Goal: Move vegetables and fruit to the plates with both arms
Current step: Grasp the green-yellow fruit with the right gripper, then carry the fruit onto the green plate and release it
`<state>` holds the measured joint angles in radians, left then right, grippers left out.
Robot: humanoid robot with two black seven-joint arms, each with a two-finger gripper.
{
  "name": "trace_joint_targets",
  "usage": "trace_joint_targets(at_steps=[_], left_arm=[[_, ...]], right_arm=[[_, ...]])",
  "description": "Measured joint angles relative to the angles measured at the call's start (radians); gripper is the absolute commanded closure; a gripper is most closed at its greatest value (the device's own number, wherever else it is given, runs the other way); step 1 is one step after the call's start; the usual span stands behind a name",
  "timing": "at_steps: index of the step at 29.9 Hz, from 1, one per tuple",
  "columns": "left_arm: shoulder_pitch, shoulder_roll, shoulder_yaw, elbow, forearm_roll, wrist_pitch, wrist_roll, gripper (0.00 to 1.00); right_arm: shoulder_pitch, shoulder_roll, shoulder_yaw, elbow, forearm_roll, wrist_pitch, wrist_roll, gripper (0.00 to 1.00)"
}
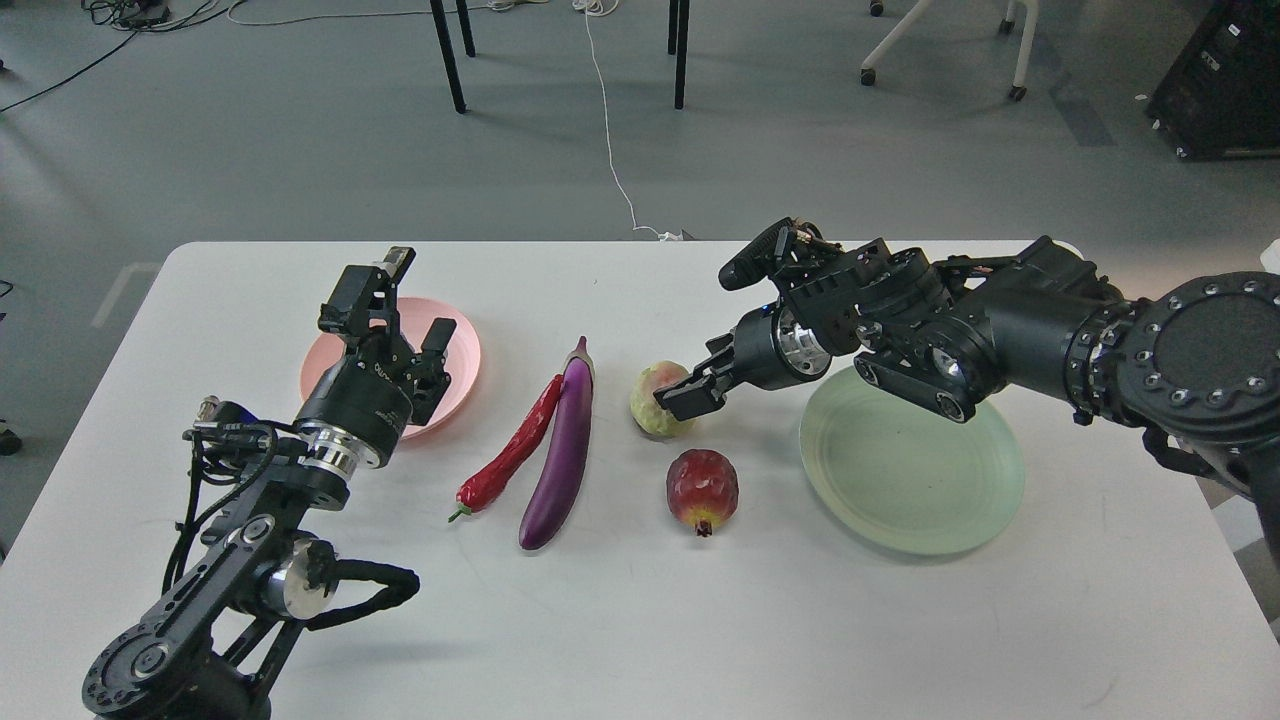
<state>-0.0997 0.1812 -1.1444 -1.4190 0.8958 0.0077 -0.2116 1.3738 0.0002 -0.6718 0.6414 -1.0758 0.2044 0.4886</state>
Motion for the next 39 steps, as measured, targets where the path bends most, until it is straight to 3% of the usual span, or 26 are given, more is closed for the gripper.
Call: trace_joint_targets(at_steps=[10,27,30,35,39], left_arm=[[0.009,0.001,0.000,0.000,0.000,0.000,0.000,0.02],[0.013,0.001,0.000,-0.007,0.000,0.000,0.000,0.02],[0.014,0.001,0.000,-0.008,0.000,0.000,0.000,0.02],[0.015,0.001,-0.001,-0.009,0.000,0.000,0.000,0.02],[0.015,0.001,-0.005,-0.009,0.000,0.000,0.000,0.02]], right_arm=[[-0.012,0.000,0.001,-0.002,0.014,-0.009,0.000,0.04],[-0.089,0.000,0.035,-0.027,0.016,-0.133,0.000,0.08],[-0.105,0.000,0.036,-0.037,0.015,-0.153,0.000,0.15],[-0.111,0.000,0.033,-0.040,0.014,-0.158,0.000,0.39],[-0.112,0.000,0.031,-0.040,0.014,-0.158,0.000,0.49]])
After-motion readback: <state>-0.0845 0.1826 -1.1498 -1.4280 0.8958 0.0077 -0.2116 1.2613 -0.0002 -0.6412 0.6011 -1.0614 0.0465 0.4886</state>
